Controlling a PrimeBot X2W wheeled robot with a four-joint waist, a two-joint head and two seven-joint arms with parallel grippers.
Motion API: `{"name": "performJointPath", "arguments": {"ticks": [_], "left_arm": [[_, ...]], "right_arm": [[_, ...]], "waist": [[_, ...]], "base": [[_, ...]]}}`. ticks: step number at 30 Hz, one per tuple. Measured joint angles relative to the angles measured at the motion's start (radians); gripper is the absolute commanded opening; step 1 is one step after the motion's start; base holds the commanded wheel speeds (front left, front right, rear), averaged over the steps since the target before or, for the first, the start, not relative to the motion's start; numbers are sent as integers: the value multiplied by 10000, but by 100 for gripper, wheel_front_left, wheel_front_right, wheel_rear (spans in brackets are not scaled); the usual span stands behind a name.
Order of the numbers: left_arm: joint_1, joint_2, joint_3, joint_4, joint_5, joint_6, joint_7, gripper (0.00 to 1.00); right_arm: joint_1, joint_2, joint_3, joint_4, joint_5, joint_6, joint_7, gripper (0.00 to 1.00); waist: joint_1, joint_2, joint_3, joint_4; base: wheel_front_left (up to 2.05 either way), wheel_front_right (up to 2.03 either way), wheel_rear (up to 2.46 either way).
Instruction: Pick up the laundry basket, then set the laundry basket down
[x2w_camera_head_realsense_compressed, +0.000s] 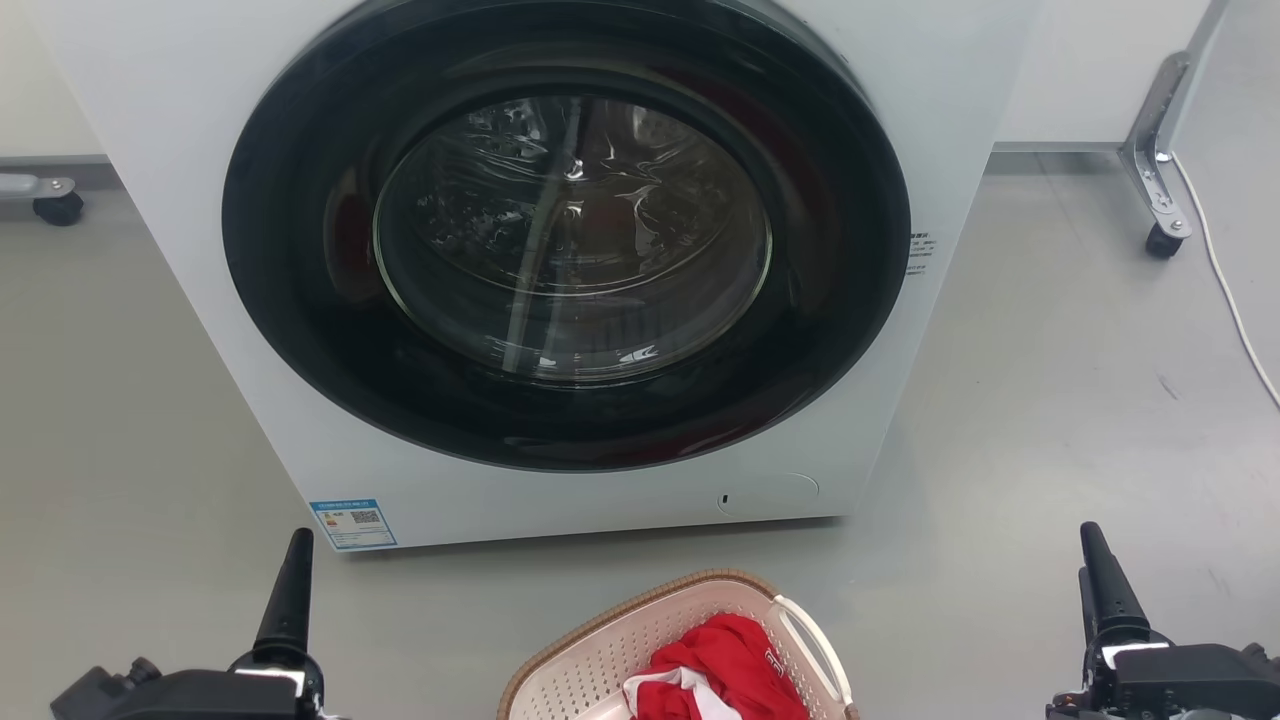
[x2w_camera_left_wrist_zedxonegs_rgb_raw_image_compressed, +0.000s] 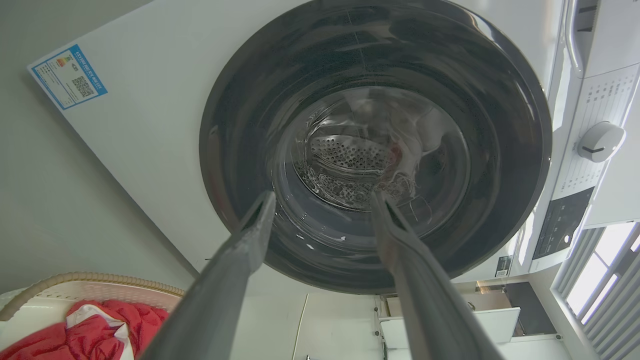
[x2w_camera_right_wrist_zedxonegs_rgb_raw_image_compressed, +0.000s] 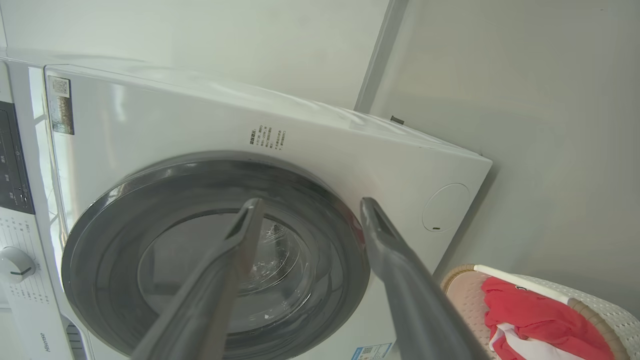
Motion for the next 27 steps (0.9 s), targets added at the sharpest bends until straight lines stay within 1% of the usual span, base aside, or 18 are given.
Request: {"name": "performJointPath", "arguments": {"ticks": [9, 14, 16, 27], "left_arm": [[-138, 322, -437, -291, 1678, 6, -405, 100], [-181, 525, -721, -474, 2650, 180, -581, 100], [-198, 560, -769, -508, 2865, 184, -610, 100], [-337, 911, -1394, -924, 4959, 451, -1034, 100]], "right_arm": [[-224, -378, 704, -182, -1866, -418, -368, 100], [-287, -562, 1070, -322, -2813, -619, -543, 100], [-294, -594, 1137, -332, -2964, -677, -589, 100], [-489, -1026, 1835, -460, -5101, -1064, -982, 100]], "waist": [[0, 0, 6, 6], [0, -1, 17, 2], [0, 0, 20, 1], [0, 0, 58, -9]], "base": [[0, 0, 0], [0, 0, 0], [0, 0, 0], [0, 0, 0]]}}
